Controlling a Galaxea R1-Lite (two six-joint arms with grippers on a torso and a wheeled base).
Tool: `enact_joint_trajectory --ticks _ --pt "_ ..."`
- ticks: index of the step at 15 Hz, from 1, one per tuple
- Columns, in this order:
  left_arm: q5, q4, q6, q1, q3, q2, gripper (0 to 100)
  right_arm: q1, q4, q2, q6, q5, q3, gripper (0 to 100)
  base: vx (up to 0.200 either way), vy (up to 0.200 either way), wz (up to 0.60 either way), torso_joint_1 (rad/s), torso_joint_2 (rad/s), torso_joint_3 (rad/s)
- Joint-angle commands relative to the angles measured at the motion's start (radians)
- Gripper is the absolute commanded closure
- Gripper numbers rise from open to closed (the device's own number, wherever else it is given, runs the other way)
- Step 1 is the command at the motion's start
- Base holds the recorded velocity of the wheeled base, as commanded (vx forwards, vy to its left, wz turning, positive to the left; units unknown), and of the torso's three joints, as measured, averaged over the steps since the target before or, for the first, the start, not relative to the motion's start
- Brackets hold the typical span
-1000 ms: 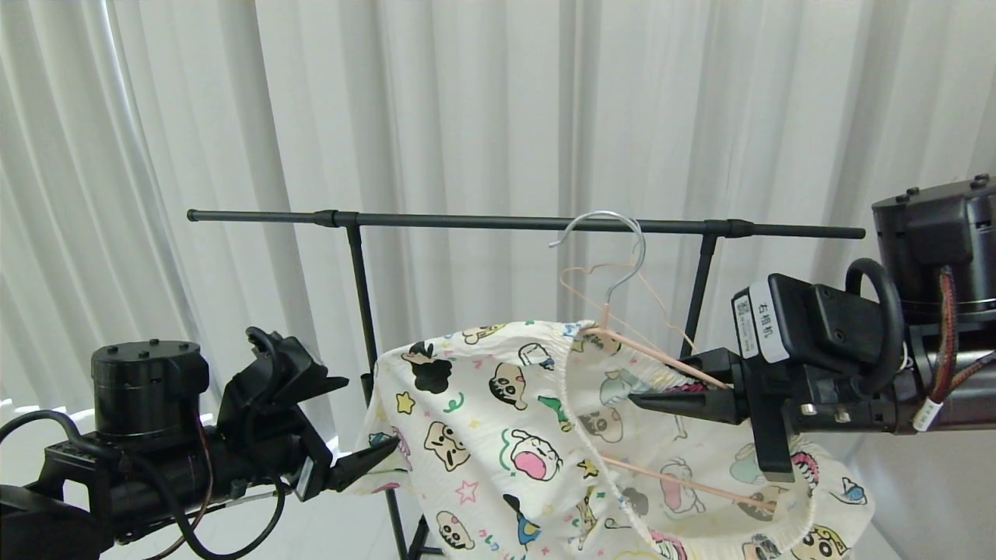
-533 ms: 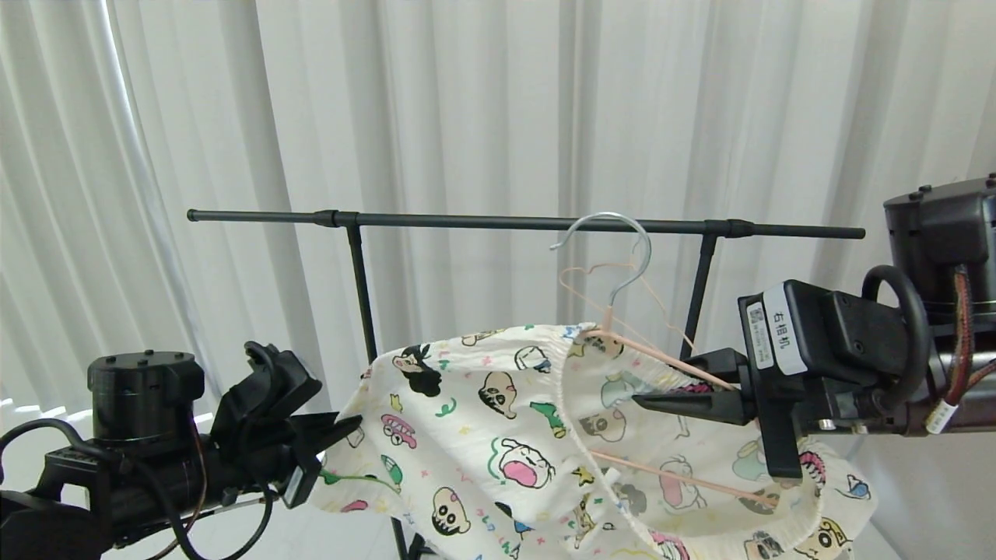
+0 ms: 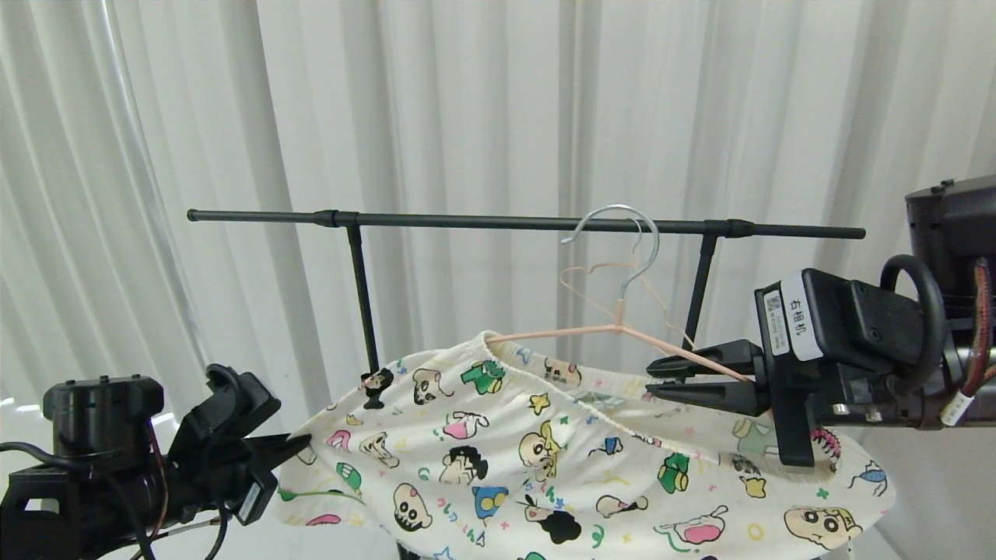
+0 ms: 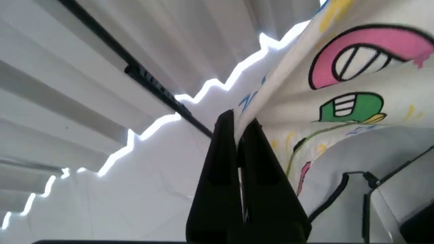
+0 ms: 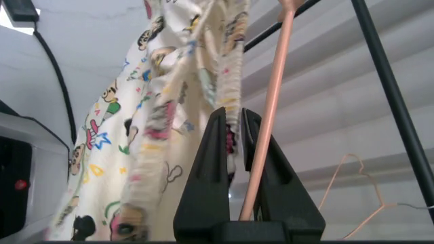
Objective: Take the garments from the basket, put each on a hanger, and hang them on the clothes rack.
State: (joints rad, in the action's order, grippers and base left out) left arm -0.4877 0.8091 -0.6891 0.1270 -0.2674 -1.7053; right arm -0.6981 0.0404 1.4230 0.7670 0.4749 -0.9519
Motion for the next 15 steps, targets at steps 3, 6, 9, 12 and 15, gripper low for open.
enact_joint_trajectory --ticks 3,6,9,12,15 --pt "0.000 0.050 -0.001 0.006 0.020 0.027 0 0.000 0.001 0.004 0.000 -0.001 0.002 100 0.000 0.000 0.00 0.000 0.00 0.000" --pt "-0.006 0.119 0.010 0.006 0.028 0.027 0 0.003 0.003 0.004 0.000 -0.002 0.013 100 0.000 0.000 0.00 0.000 0.00 0.000" --pt "-0.006 0.125 0.019 0.011 0.031 0.049 0 0.071 0.003 0.001 0.000 -0.002 0.041 100 0.000 0.000 0.00 0.000 0.00 0.000" --pt "-0.005 0.125 0.163 -0.014 0.019 0.144 0 0.181 0.006 -0.012 0.000 -0.002 0.085 100 0.000 0.000 0.00 0.000 0.00 0.000" --pt "0.017 0.125 0.260 -0.015 0.019 0.208 0 0.270 0.006 -0.024 -0.002 -0.005 0.144 100 0.000 0.000 0.00 0.000 0.00 0.000"
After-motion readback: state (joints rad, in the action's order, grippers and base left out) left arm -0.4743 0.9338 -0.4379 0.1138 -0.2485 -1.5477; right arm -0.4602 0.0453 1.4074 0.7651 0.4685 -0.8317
